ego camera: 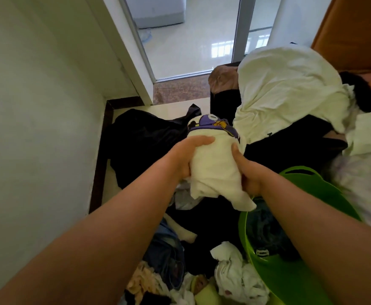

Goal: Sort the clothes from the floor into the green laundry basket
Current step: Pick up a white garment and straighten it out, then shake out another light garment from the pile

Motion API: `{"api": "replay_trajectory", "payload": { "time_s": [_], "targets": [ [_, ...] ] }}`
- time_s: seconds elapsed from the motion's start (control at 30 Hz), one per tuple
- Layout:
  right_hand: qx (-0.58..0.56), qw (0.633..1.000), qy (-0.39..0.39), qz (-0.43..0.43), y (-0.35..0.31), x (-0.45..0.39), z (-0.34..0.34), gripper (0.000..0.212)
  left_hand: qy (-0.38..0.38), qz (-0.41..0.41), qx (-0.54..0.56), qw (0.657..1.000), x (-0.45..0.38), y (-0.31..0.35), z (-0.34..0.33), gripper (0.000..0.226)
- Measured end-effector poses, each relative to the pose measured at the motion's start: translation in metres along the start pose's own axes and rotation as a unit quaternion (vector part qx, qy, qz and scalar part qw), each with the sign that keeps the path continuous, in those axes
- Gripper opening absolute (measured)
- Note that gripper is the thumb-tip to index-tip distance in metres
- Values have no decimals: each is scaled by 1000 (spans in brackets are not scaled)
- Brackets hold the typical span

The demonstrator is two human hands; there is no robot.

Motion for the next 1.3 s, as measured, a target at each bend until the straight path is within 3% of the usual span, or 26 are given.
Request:
{"api": "replay_trajectory", "payload": {
  "time_s": [0.07,0.2,0.33,0.4,0.5,0.6,0.63,0.7,0.73,0.8,0.87,1.03,1.3],
  "targets": [
    [-82,996,-2,29,-5,7,22,93,-51,1,38,998,2,6,-32,30],
    [-186,977,-44,93,-3,26,76,81,-106,4,108,988,3,-7,-92,44],
    [-244,961,-44,119,11,37,132,73,-149,35,116,981,-4,-37,-149,28],
    [-234,965,-12,120,23,41,160,69,-167,61,67,982,-10,-52,-171,31],
    [-166,978,68,110,48,49,214,46,-142,108,-45,983,-24,-82,-198,60],
    [-117,991,66,-11,77,53,255,73,-98,112,-157,976,-51,-124,-216,101],
    [-76,991,83,-65,83,52,265,85,-77,106,-205,970,-58,-133,-222,105],
    [66,980,138,-123,91,43,279,91,-24,80,-342,936,-63,-138,-224,85],
    [140,968,178,-105,87,41,281,84,4,72,-399,914,-63,-136,-224,76],
    [165,961,216,-46,69,31,279,65,19,68,-431,900,-66,-129,-228,68],
    [163,967,197,-7,48,19,273,53,18,65,-443,894,-74,-116,-237,68],
    [234,959,136,84,-4,-8,261,47,49,21,-466,883,-100,-72,-256,72],
    [126,961,130,209,-96,-51,250,30,86,-52,-431,897,-141,-7,-256,58]
  ]
}}
Point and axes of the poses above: each hand's wrist, its own x-axis away from the middle knuckle, its own z-axis out of the back of the hand, y = z × x, the point moved 3 cm from there along -x, towards the middle knuckle, and after that the axes turned 7 degrees about -x, right-handed, at the moved point
